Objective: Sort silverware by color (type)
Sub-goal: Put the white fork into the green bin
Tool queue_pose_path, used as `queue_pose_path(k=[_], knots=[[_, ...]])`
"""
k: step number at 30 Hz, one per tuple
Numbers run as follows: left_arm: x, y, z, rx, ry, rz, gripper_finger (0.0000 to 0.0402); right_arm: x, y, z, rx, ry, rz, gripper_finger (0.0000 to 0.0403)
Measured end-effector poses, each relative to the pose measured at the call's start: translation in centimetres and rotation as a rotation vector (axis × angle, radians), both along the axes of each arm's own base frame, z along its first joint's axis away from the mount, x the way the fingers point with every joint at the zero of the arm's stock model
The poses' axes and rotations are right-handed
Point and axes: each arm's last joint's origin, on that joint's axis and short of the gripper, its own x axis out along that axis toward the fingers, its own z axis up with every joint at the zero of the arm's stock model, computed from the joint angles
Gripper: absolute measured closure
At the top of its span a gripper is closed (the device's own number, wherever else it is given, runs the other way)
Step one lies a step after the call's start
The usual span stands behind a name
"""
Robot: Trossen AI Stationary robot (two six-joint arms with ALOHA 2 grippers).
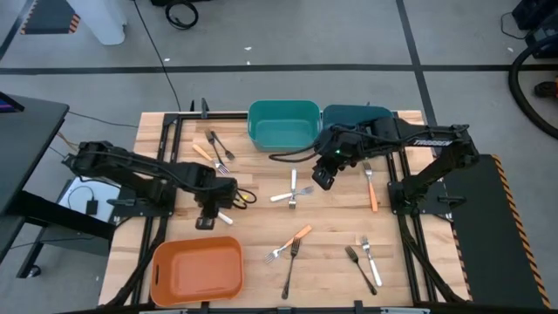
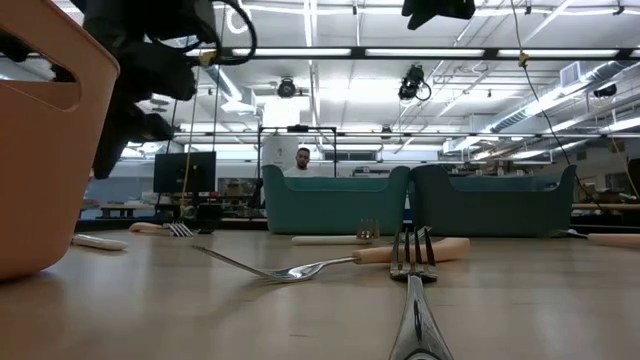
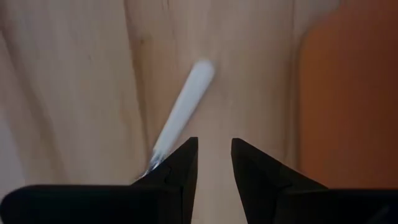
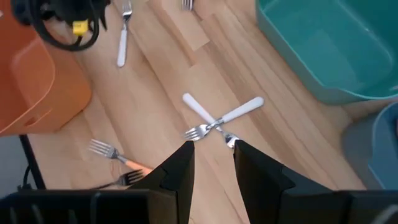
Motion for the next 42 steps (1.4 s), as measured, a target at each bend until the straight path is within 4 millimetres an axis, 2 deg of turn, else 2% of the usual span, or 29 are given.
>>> queue_pose_path(k=[5, 13, 25, 36, 42], knots=[[1.1, 0.0, -1.2, 0.013, 0.005, 0.033, 0.0294, 0.0, -0.4, 0.0, -0.001, -0.005, -0.012, 0.0282], [1.2, 0.2, -4.2, 0.049, 0.098, 0.037, 0.0294, 0.0, -0.6, 0.0, -0.015, -0.004, -0.021, 0.0282], [1.1, 0.3, -4.2, 0.094, 0.092, 0.047, 0.0294, -0.2, -1.3, -0.1, -0.102, 0.045, 0.082, 0.0282], [0.9, -1.0, -4.2, 0.083, 0.091, -0.014, 0.0294, -1.1, -3.2, -0.5, -0.129, 0.155, 0.109, 0.0282], [1.2, -0.5, -5.0, 0.1, 0.131, 0.017, 0.0294, -1.3, -3.6, -0.6, -0.129, 0.174, 0.128, 0.0282]])
